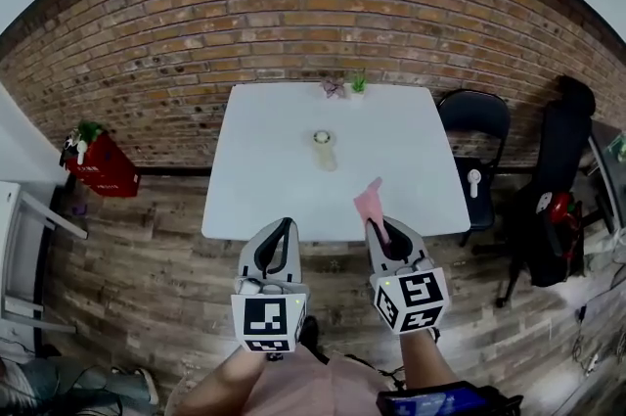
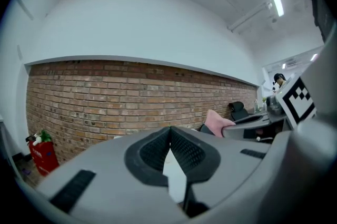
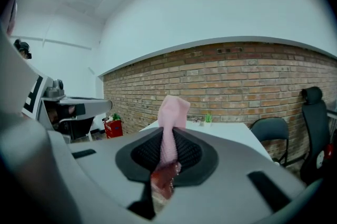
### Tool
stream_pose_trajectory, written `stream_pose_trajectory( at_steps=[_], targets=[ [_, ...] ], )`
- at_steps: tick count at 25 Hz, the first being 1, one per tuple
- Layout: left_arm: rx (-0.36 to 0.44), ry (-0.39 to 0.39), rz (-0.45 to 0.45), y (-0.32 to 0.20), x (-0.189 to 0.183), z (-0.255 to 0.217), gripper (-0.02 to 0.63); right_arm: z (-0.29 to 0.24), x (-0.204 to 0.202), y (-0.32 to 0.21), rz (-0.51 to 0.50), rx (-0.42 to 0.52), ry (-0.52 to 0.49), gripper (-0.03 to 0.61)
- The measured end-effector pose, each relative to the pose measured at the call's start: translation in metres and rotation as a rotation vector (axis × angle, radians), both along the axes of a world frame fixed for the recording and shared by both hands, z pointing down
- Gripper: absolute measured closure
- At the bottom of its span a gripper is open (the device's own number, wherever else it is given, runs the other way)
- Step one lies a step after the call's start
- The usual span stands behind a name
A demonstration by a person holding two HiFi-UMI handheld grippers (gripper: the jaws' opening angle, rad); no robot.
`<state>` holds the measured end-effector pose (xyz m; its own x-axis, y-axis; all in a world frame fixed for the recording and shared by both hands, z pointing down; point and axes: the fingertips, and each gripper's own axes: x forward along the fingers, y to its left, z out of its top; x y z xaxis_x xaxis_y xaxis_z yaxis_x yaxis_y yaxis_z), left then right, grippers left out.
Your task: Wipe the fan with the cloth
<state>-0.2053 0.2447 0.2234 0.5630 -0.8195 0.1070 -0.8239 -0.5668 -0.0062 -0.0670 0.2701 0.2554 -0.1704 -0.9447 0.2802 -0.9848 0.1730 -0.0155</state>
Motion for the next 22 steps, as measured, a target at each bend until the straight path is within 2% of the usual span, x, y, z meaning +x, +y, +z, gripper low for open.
stream_pose_trajectory(
  at_steps=[6,14,22],
  targets=[
    [-0.052,-0.001,0.044,-0.032,0.015,0.020,0.603,-0.001,0.013,-0.032,0.036,0.001,-0.001,0.537],
    [-0.118,-0.043,0.076,-0.059,0.050,0.048,0.603,0.016,0.044,-0.060,0.057,-0.025,-0.025,0.537],
    [-0.183,-0.113,0.015,-0.111,0.087,0.078,0.603,0.046,0.082,-0.128,-0.011,-0.072,-0.058,0.537]
  ],
)
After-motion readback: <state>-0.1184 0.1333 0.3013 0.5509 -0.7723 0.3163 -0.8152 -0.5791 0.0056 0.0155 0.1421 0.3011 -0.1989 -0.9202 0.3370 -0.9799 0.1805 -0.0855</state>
